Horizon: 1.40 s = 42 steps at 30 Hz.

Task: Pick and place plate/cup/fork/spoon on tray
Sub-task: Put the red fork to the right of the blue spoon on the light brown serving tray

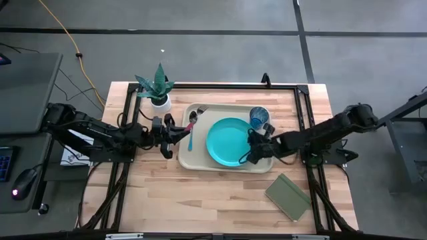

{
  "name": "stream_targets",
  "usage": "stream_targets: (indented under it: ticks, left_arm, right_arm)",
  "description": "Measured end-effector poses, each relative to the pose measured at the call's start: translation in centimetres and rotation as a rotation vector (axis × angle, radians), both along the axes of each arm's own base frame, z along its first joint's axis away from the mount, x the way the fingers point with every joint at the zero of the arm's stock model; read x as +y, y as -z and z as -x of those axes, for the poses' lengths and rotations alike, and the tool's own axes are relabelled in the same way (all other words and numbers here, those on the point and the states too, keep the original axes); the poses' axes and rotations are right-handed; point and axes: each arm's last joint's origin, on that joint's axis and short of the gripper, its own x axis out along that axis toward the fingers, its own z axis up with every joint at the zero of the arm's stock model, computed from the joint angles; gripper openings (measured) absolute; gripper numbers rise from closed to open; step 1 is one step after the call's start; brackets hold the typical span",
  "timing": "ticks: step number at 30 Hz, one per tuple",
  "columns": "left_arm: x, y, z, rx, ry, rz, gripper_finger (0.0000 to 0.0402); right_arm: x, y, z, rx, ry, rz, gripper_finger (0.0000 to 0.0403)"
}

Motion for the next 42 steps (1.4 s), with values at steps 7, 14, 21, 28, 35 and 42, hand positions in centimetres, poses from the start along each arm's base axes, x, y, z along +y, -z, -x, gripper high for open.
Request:
stream_targets:
  ticks: [7, 14, 21, 28, 35, 42]
  left_arm:
    - [0.3, 0.1, 0.1, 0.015, -0.135, 0.006, 0.0001]
    - [0.2, 1.8, -1.1, 0.061, -0.162, 0.049, 0.0001]
    - [0.2, 3.7, -2.5, 0.032, -0.140, 0.151, 0.0001]
    - [0.1, 4.2, -3.0, -0.019, -0.106, 0.207, 0.0001]
    - [0.0, 4.1, -3.4, -0.025, -0.068, 0.227, 0.0001]
    - [-0.3, 3.3, -4.3, -0.024, -0.005, 0.220, 0.0001]
  right_arm:
    - [2.1, -0.1, -1.5, -0.528, -0.181, -0.027, 0.0004]
    - [-0.4, -1.9, -3.3, -1.003, -0.344, -0.086, 0.0102]
    - [-2.7, -5.0, -6.5, -1.043, -0.328, 0.067, 0.0246]
    - [-4.1, -6.9, -7.7, -1.062, -0.262, 0.109, 0.0283]
    - [-5.0, -8.4, -8.4, -1.105, -0.218, 0.089, 0.0283]
    - [-5.5, -9.0, -8.6, -1.104, -0.191, 0.083, 0.0283]
